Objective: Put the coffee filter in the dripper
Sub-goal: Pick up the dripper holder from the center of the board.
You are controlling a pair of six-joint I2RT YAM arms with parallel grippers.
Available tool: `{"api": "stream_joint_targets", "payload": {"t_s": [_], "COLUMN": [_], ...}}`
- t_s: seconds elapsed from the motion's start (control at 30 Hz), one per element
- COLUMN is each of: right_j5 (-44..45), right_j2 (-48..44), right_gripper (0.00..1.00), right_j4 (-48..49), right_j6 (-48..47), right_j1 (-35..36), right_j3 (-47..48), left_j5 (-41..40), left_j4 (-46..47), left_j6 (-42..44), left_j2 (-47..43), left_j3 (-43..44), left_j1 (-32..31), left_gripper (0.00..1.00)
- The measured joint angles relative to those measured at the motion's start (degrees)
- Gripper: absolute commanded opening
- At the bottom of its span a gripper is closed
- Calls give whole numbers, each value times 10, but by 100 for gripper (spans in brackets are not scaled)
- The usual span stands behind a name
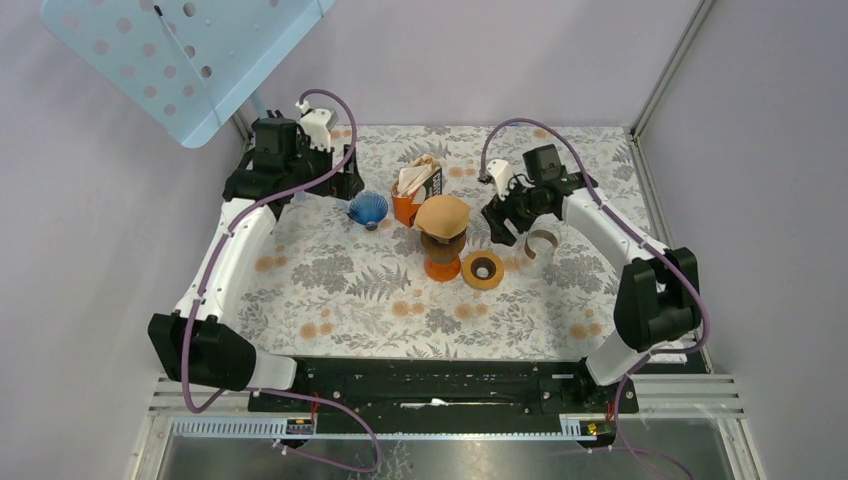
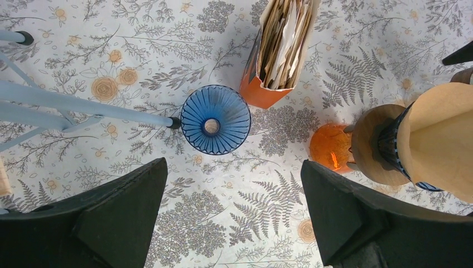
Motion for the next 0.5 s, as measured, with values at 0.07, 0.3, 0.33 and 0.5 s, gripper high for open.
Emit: {"api": "stream_joint_targets", "payload": {"t_s": [0.07,0.3,0.33,0.5], "right_j5": [-9,-16,-17,-19], "right_j2": [14,59,63,66], "right_gripper": [82,81,81,81], "right_j4": [11,41,45,61], "right_j6": [1,9,10,14], "right_j1": [1,5,5,5], "right_j3": [-5,-22,-26,-45], "left_j5": [1,3,3,5], "left_j4": [0,1,1,1], "left_j6": [0,0,0,0], "left_j2": [-3,-5,-5,-6], "left_j3": [0,-2,-4,-10], "left_j1": [1,11,12,17], "left_gripper": [99,99,99,99]}}
